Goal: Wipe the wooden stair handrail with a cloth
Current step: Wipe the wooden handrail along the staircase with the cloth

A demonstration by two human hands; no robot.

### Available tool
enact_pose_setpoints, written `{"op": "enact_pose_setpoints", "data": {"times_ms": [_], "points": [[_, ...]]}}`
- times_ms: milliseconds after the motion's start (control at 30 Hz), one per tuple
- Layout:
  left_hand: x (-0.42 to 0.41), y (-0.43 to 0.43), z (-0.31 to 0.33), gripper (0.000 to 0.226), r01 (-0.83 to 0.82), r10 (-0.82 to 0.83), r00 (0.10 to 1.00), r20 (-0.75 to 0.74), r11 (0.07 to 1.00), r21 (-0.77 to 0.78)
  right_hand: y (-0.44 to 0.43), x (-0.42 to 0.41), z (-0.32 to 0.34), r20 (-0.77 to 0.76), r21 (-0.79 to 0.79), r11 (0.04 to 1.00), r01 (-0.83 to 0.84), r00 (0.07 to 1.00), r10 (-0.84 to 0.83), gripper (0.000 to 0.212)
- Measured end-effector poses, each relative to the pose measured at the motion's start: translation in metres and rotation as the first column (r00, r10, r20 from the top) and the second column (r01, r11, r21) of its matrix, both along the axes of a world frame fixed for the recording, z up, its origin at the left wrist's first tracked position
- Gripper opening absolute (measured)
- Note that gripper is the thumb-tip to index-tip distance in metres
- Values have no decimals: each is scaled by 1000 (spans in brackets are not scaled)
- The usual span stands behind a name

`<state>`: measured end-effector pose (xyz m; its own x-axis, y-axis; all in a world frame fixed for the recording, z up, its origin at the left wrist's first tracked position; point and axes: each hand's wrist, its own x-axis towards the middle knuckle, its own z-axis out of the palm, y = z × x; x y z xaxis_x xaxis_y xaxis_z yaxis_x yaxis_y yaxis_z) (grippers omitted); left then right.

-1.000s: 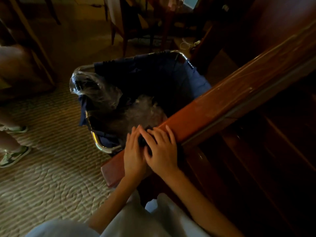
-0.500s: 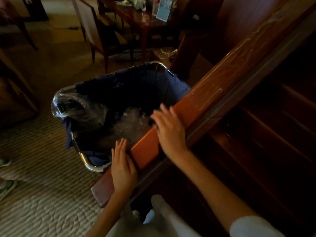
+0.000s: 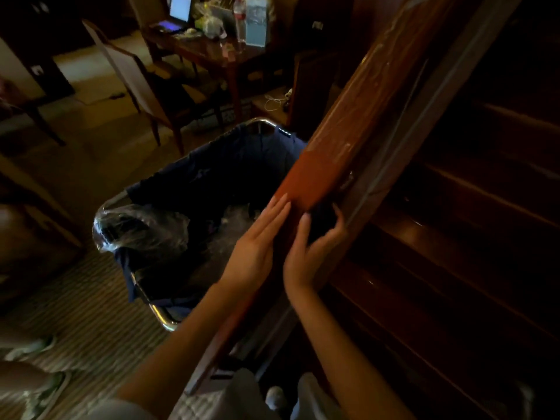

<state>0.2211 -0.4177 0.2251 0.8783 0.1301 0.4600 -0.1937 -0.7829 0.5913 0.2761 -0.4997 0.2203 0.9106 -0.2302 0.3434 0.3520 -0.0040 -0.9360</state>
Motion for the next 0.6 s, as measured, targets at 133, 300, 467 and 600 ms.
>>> {"op": "enact_pose_setpoints", "data": {"times_ms": [133, 300, 467, 600], "points": [[43, -2, 12, 53, 70, -72, 997, 8, 987, 146, 0, 56, 16, -201, 325, 945, 43, 979, 24, 41], [52, -2, 2, 47, 51, -55, 998, 26, 988, 145, 14, -29, -35, -202, 263, 965, -7, 977, 62, 31], [54, 1, -2, 49, 38, -41, 999, 20, 992, 123, 7, 66, 3, -46, 184, 982, 51, 998, -43, 35], [55, 2, -2, 51, 49, -53, 998, 31, 992, 118, 18, 41, -20, -232, 309, 948, 74, 973, 0, 38]]}}
